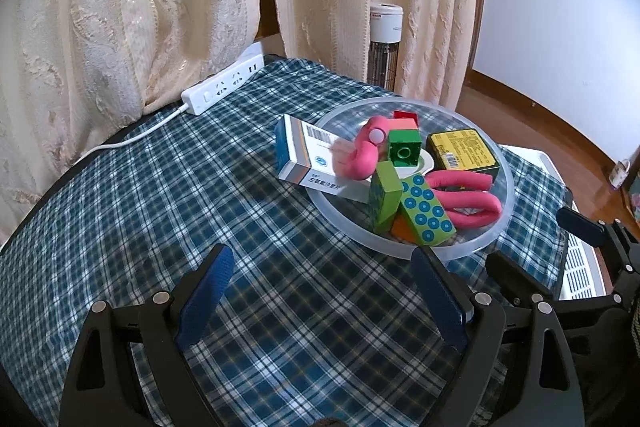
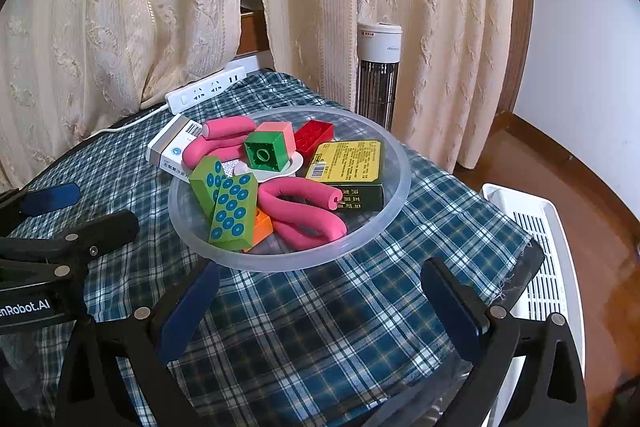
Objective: Organize objects
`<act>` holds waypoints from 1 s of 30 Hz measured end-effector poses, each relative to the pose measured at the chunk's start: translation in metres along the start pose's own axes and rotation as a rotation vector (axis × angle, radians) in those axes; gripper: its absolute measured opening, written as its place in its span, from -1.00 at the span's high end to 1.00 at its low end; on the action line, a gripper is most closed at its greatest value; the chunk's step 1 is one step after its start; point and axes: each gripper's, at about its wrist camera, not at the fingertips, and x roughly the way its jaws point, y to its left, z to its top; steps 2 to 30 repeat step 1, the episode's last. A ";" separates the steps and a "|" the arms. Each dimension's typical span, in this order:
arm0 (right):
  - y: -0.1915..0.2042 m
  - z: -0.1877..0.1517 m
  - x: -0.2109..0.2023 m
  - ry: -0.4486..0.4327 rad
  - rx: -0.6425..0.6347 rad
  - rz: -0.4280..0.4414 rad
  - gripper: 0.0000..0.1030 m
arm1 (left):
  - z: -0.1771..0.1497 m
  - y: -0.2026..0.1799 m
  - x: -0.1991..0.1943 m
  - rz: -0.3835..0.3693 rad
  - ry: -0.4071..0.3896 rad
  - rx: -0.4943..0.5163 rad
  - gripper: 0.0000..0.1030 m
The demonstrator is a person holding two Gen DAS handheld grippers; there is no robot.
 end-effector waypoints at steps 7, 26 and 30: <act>0.001 -0.001 0.000 0.000 0.000 0.002 -0.99 | 0.000 0.001 0.000 0.006 0.002 -0.001 -0.77; 0.001 -0.001 0.000 0.000 0.000 0.002 -0.99 | 0.000 0.001 0.000 0.006 0.002 -0.001 -0.77; 0.001 -0.001 0.000 0.000 0.000 0.002 -0.99 | 0.000 0.001 0.000 0.006 0.002 -0.001 -0.77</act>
